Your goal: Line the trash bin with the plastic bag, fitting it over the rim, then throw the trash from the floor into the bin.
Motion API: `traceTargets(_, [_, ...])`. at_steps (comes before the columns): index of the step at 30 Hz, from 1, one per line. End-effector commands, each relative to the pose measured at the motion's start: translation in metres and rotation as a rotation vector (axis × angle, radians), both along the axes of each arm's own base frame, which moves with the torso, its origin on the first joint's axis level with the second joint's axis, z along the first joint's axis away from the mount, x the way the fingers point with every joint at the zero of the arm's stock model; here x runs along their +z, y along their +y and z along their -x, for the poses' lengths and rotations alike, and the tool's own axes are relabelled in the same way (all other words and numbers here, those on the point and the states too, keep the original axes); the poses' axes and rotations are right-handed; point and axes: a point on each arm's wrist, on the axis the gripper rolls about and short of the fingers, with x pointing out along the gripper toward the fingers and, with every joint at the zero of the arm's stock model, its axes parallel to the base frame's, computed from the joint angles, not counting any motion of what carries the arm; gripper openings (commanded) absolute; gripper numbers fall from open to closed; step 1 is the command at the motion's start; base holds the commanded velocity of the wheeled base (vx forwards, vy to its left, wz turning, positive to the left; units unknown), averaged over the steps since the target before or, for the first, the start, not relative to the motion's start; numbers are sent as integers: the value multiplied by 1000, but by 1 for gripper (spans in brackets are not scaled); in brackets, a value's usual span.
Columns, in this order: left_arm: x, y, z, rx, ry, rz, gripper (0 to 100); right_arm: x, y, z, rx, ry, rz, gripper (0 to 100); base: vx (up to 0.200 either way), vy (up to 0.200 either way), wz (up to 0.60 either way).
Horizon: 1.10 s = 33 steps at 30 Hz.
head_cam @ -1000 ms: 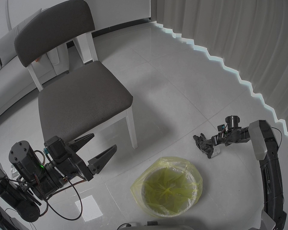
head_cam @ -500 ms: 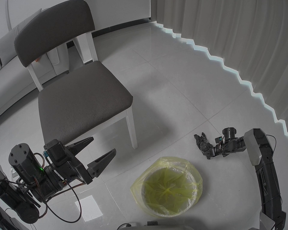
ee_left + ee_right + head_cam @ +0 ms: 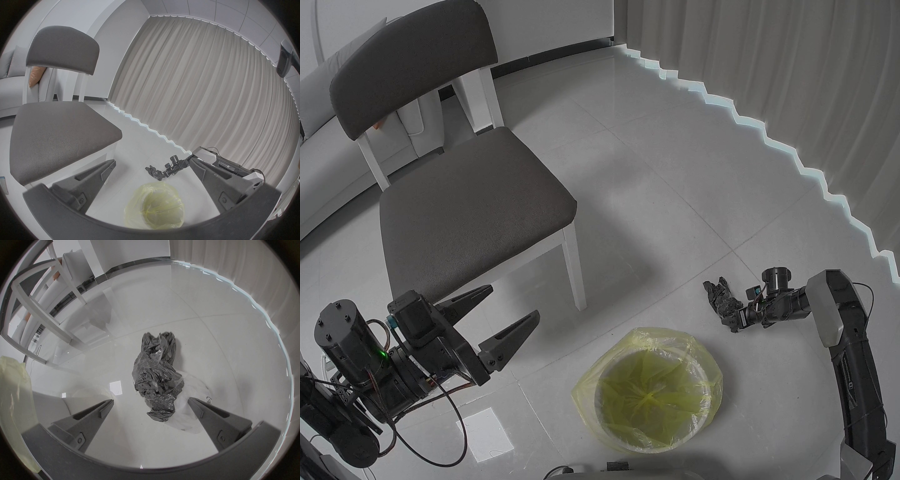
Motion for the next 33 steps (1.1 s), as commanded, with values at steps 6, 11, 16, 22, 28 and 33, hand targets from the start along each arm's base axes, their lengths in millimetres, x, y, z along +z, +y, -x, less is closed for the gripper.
traceTargets(6, [2, 1, 2, -1, -17, 6, 100, -21, 2, 5, 8, 38, 1, 0, 0, 0, 0])
traceTargets(11, [0, 1, 1, 1, -10, 4, 100, -15, 2, 4, 14, 29, 7, 0, 0, 0, 0])
traceTargets(16, [0, 0, 0, -1, -9, 3, 100, -7, 1, 2, 17, 14, 11, 0, 0, 0, 0])
traceTargets(22, [-1, 0, 0, 1, -5, 3, 100, 27, 1, -5, 28, -61, 31, 0, 0, 0, 0])
traceTargets(28, [-1, 0, 0, -1, -3, 2, 100, 89, 0, -16, 36, -257, 65, 0, 0, 0, 0])
traceTargets(33, [-1, 0, -1, -1, -1, 8, 100, 124, 4, 11, 47, -288, 73, 0, 0, 0, 0])
